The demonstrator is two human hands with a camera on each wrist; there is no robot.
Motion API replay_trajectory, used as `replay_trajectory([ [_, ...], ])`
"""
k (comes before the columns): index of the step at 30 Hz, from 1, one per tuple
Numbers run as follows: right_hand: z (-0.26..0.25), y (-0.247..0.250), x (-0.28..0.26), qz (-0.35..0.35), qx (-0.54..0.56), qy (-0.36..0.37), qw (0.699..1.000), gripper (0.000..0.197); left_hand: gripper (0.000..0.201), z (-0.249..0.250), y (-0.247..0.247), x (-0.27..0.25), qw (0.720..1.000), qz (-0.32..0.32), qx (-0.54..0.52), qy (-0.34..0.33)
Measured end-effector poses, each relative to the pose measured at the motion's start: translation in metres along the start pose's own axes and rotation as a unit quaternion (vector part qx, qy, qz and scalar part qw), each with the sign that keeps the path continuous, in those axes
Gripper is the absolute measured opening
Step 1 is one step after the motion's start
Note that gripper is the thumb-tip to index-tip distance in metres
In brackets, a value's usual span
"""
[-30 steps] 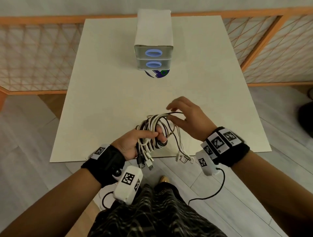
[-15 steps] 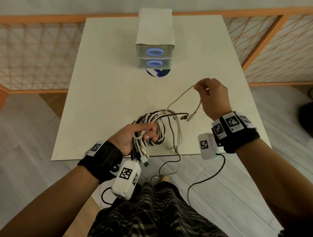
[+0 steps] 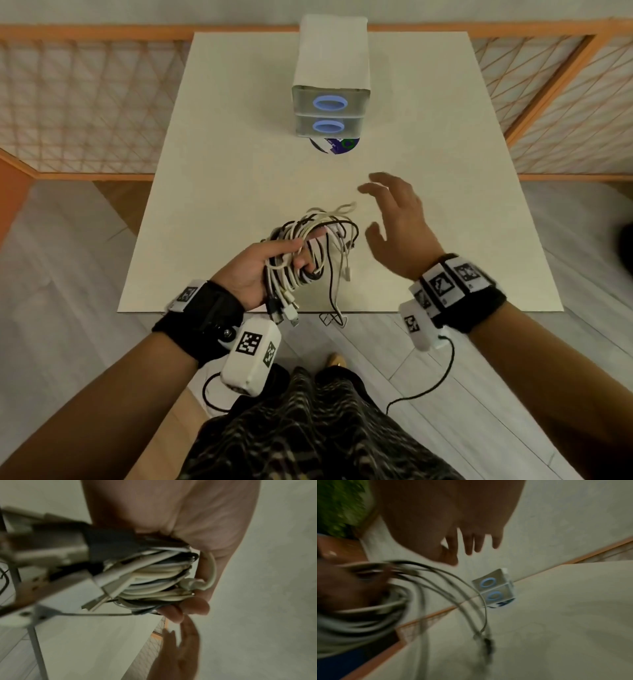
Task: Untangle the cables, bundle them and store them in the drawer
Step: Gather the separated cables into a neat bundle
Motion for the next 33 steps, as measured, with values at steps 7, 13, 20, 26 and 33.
replay_trajectory([
  [7,-0.073,-0.007,-0.023,0.110,-0.059,0.219,0.968,0.014,0.036,-0.008,-0.028,0.007,0.997,0.044,-0.066,0.011],
  [13,-0.082,-0.013,-0.045,0.105,-0.005,0.134,0.985,0.018,0.040,-0.016,-0.030,0.015,0.998,0.044,-0.031,0.032],
  [20,-0.080,-0.016,-0.051,-0.030,-0.076,0.069,0.994,0.033,0.026,-0.021,-0.025,0.027,0.990,0.119,0.073,-0.027],
  [26,-0.040,-0.006,-0.043,-0.005,-0.055,-0.030,0.998,0.035,0.036,-0.006,-0.013,0.025,0.978,0.100,0.170,-0.066],
  [33,-0.024,-0.009,-0.002,-0.151,0.046,0.069,0.985,0.044,0.016,-0.005,-0.035,0.012,0.964,-0.068,0.257,0.001],
])
Point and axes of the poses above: each hand's wrist, its own x-axis towards the middle knuckle, its own y-axis out of the back of the hand, z = x × y, the point moved 3 cm from there along x, towards the middle knuckle, and after that the axes turned 7 degrees about -x, right-handed, at the moved point
